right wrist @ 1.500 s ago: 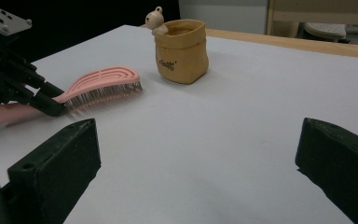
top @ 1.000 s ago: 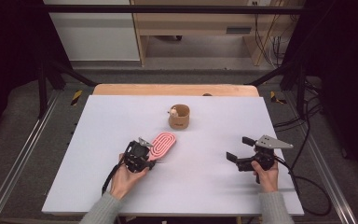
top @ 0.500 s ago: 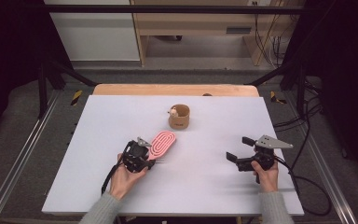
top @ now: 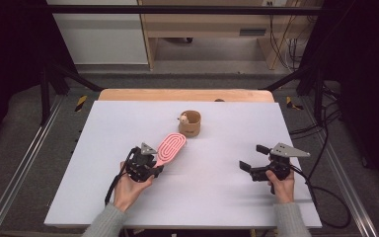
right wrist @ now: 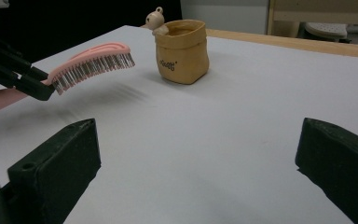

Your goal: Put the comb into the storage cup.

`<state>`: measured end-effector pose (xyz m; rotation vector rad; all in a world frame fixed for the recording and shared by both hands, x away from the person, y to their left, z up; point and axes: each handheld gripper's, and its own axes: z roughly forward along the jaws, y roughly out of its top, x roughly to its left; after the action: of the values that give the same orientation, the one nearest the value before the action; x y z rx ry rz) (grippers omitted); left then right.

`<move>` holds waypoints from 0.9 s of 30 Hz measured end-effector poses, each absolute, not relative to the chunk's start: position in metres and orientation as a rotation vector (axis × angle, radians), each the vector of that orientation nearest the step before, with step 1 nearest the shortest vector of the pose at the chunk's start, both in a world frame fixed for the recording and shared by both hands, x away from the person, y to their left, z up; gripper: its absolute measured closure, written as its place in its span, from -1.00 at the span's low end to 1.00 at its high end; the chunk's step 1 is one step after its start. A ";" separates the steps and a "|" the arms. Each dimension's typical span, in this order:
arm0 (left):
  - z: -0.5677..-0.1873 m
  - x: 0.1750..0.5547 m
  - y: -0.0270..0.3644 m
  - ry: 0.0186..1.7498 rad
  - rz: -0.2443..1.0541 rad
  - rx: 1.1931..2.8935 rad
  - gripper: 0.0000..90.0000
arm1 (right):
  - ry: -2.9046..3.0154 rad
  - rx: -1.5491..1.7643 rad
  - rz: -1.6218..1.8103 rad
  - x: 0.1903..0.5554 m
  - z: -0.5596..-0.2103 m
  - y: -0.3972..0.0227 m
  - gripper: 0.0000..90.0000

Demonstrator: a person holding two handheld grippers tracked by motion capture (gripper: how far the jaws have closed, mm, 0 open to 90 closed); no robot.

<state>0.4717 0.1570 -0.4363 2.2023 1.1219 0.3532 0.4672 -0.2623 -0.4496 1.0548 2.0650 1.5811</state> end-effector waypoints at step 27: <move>-0.413 0.460 0.167 1.056 0.452 2.085 0.54 | 2.061 1.059 1.592 0.467 -0.449 -0.262 -0.99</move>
<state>0.4600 0.1671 -0.4132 2.0847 1.0556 0.4520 0.4670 -0.2619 -0.4495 1.0592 2.0610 1.5917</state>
